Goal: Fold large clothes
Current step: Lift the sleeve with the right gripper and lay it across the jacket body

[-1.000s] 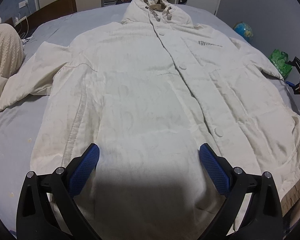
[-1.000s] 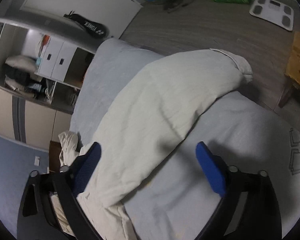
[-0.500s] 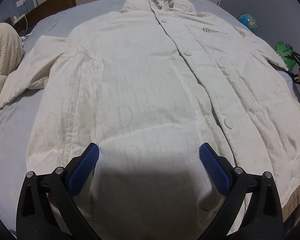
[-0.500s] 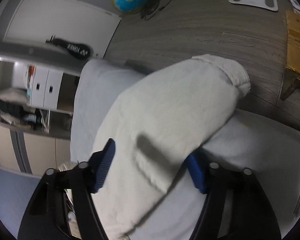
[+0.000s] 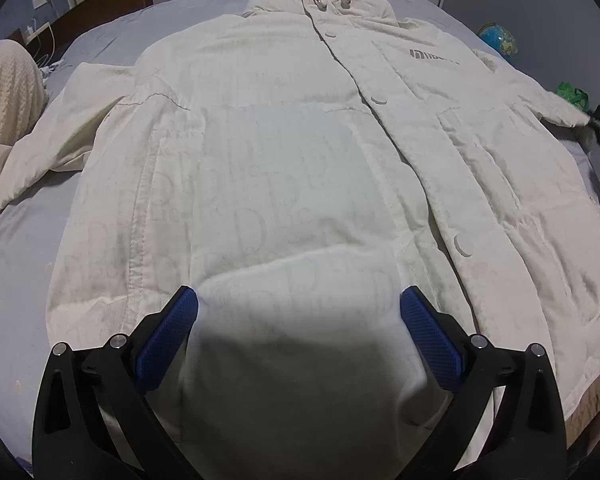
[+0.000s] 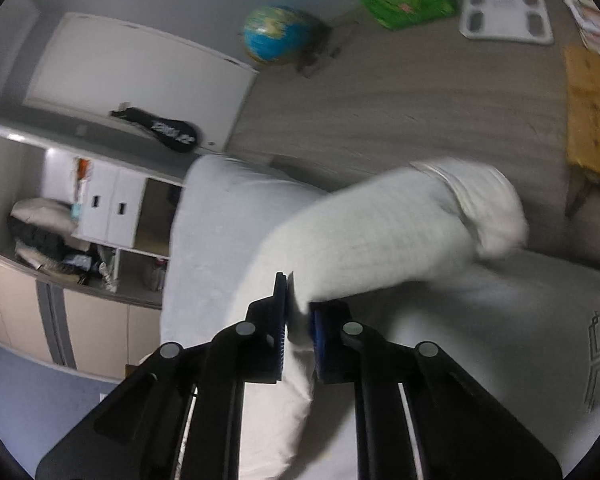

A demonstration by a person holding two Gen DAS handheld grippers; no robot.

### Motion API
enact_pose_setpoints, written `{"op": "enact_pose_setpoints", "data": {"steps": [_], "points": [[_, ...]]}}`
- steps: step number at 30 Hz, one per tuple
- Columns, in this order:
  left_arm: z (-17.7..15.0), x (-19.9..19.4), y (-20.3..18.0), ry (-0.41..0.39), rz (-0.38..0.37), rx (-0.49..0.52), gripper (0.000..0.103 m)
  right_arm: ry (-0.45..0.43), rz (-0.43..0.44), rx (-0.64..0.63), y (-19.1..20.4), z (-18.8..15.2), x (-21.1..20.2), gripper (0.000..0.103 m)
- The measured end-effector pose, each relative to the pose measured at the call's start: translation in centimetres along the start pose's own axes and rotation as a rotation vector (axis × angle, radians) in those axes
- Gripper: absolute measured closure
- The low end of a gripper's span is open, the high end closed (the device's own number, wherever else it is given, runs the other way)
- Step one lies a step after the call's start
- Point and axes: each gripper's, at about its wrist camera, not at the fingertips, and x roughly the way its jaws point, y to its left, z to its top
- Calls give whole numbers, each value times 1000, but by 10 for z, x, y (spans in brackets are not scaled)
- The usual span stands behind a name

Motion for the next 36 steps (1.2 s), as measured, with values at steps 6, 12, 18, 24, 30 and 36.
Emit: {"op": "enact_pose_setpoints", "data": {"steps": [6, 12, 18, 24, 30, 36], "points": [[1, -2, 1, 1, -14, -12, 6, -2, 83, -205, 92, -25, -25, 95], [4, -8, 6, -2, -45, -40, 6, 69, 142, -384, 169, -89, -31, 96], [6, -20, 21, -20, -124, -127, 7, 138, 154, -518, 224, -172, -21, 97], [8, -29, 25, -43, -130, -155, 7, 233, 178, -647, 262, -254, -7, 97], [9, -33, 31, -62, -132, -183, 7, 356, 204, -825, 289, -348, 6, 98], [9, -32, 35, -59, -126, -199, 7, 491, 148, -1009, 288, -445, 39, 98]]}}
